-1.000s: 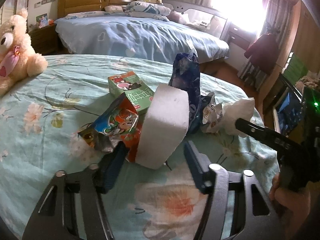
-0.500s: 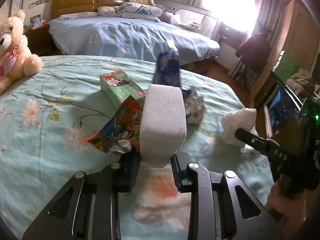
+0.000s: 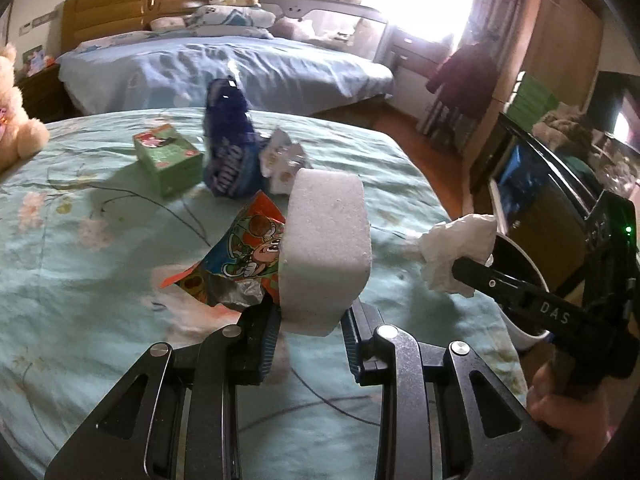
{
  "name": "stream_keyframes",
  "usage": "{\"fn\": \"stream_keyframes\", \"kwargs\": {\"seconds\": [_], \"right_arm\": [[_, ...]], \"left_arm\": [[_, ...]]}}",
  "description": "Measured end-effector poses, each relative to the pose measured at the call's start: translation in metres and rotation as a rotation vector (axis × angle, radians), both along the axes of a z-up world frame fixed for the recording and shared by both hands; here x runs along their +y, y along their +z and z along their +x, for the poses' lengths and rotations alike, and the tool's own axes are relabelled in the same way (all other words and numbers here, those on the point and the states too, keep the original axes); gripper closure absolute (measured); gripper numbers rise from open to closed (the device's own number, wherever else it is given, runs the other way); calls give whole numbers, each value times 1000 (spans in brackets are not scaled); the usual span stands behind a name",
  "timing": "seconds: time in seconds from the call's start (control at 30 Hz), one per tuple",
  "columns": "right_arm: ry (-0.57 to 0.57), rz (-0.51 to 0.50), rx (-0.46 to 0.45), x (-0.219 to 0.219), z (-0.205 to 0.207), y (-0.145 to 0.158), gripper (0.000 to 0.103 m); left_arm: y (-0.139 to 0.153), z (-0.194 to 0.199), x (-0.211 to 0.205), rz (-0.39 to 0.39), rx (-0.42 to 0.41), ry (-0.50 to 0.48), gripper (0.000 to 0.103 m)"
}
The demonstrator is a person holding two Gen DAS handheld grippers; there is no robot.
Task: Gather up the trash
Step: 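Carry the foam block with left tool toward the bin while right tool carries the tissue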
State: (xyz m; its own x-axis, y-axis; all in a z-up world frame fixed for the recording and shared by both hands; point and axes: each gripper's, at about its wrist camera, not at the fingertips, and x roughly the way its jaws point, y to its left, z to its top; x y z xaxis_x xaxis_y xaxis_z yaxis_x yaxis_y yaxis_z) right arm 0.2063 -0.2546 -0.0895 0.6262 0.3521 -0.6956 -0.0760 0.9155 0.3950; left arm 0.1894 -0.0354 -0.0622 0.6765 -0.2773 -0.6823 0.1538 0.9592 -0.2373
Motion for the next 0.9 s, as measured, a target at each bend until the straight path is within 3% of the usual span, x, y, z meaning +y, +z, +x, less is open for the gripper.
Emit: {"fn": "stream_keyframes", "kwargs": {"seconds": [0.3,0.77,0.83,0.9], "right_arm": [[-30,7,-7,-14,-17,3,74],[-50,20,-21,-18,-31,6,74],[-49,22,-22,-17,-32,6,74],[-48,25,-23,-17,-34,7,74]], "left_arm": [[2,-8,-10,10,-5,-35,76],[-6,-28,12,-9,16,-31,73],[-6,-31,15,-9,16,-26,67],[-4,-35,17,-5,6,-16,53]]}}
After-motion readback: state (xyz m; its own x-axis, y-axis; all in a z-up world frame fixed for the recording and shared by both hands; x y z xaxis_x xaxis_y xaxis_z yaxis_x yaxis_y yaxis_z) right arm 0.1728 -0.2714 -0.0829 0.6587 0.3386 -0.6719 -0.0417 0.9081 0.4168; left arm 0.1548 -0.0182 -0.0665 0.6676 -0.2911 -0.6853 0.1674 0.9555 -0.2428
